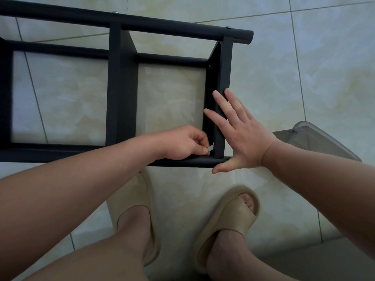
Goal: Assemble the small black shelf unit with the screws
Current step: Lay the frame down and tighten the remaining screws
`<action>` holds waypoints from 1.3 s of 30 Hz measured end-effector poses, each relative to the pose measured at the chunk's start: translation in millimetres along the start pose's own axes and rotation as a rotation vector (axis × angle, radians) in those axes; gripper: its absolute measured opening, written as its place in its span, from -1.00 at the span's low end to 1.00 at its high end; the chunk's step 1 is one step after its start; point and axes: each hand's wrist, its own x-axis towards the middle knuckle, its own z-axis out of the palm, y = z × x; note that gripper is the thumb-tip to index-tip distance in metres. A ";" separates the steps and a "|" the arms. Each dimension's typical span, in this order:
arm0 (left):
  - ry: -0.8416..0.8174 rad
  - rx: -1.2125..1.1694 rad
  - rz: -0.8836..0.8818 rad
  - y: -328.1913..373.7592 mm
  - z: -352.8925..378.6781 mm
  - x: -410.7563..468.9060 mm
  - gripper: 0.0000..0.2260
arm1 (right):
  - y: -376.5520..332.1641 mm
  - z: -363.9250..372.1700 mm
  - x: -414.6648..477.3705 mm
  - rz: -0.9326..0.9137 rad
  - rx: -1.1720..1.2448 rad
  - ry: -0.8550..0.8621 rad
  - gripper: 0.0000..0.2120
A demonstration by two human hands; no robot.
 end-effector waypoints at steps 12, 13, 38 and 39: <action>0.146 0.704 -0.223 9.1 -28.2 -21.1 -0.88 | -9.2 -24.8 -1.1 0.071 -0.089 -0.210 0.27; 0.153 0.721 -0.229 14.5 -36.6 -27.8 -0.88 | -10.8 -31.4 -0.4 0.094 -0.098 -0.252 0.28; 0.704 0.699 -0.218 100.1 -182.4 22.2 -0.90 | 77.1 -96.8 126.6 0.558 0.136 -0.138 -0.38; 0.715 0.702 -0.202 96.1 -182.3 24.4 -0.90 | 77.0 -96.1 128.2 0.557 0.126 -0.119 -0.44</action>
